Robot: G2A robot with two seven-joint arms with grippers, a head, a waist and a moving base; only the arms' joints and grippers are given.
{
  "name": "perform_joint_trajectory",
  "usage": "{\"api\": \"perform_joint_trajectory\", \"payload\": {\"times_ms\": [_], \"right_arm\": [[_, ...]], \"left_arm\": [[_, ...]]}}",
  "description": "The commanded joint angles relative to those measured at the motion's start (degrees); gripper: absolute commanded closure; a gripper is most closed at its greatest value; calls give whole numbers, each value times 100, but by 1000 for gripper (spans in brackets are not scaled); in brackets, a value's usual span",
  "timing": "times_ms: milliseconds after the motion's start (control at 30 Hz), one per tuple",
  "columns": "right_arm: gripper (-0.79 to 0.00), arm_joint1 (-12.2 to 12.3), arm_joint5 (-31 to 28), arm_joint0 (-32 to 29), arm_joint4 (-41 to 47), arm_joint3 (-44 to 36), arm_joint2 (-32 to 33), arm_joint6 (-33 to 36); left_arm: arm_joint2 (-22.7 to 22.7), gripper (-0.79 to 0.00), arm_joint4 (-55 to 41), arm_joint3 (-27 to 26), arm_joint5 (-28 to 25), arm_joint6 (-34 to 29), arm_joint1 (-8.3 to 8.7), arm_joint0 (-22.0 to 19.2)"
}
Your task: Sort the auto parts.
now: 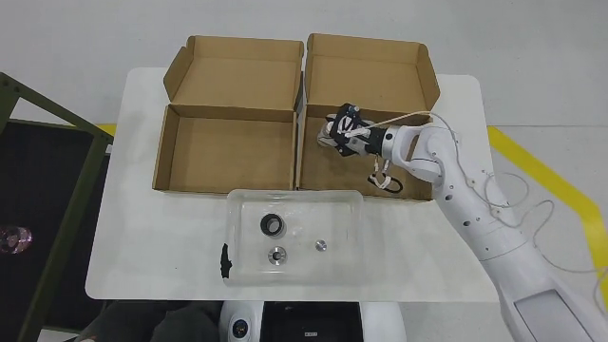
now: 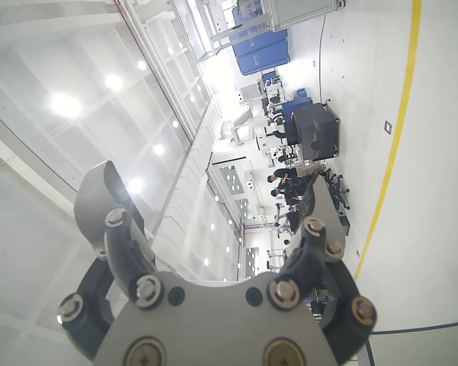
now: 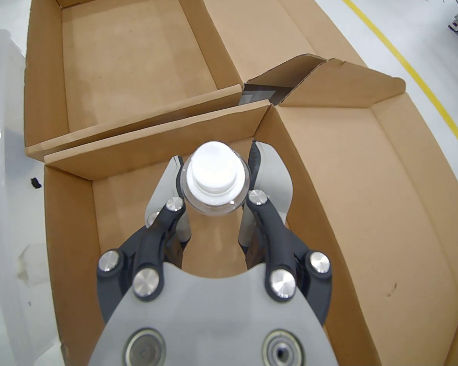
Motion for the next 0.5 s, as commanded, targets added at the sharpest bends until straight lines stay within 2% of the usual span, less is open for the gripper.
{"api": "perform_joint_trajectory", "payload": {"times_ms": [0,100,167,200,267,467], "right_arm": [[-145,-28,6,71,-17,109,-73,-11],[-320,-64,21,137,-14,252,-154,-23],[-385,-84,19,170,-19,320,-200,-43],[-496,-92,17,184,-21,340,-215,-55],[-785,-101,18,202,5,346,-216,-64],[-785,-70,-47,154,107,67,-56,-96]], "left_arm": [[0,-785,0,0,0,0,0,0],[0,-785,0,0,0,0,0,0],[0,-785,0,0,0,0,0,0],[0,-785,0,0,0,0,0,0],[0,-785,0,0,0,0,0,0],[0,-785,0,0,0,0,0,0]]}}
